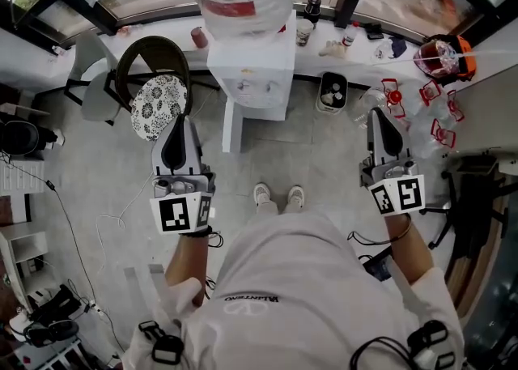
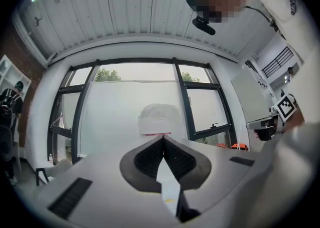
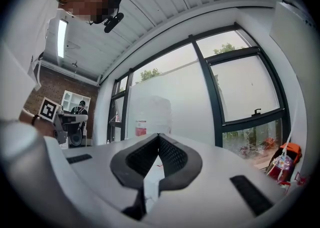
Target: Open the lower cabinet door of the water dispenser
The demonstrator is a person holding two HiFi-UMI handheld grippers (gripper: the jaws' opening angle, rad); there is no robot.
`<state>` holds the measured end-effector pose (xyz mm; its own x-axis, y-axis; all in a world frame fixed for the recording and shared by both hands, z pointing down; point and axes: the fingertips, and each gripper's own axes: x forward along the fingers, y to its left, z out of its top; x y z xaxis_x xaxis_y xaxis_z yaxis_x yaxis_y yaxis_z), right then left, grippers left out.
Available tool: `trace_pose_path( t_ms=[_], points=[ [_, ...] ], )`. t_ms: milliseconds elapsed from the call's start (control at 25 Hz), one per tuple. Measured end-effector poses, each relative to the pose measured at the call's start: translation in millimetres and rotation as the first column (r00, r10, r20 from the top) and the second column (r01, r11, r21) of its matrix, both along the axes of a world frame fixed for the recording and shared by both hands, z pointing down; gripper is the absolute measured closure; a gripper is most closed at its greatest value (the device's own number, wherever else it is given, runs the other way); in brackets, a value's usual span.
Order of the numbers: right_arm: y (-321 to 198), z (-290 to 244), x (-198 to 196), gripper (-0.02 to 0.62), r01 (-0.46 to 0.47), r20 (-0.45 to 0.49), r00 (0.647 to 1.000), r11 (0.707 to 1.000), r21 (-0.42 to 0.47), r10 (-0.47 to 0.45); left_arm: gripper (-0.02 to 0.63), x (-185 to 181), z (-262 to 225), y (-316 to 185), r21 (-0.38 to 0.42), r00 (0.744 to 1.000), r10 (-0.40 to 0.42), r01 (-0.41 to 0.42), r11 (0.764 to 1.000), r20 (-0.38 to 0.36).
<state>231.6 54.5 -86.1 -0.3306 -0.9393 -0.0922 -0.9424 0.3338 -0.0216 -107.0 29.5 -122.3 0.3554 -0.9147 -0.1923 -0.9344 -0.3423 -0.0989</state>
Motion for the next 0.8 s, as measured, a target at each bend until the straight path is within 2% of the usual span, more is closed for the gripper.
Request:
trace_pose_path(
  t_ms=[800],
  points=[
    [0.8, -3.6, -4.1, 0.583, -0.007, 0.002, 1.0, 1.0, 0.005, 0.007, 0.601, 7.5, -3.0, -0.1, 0.003, 0.999, 0.026, -0.026, 1.0, -0.02]
  ],
)
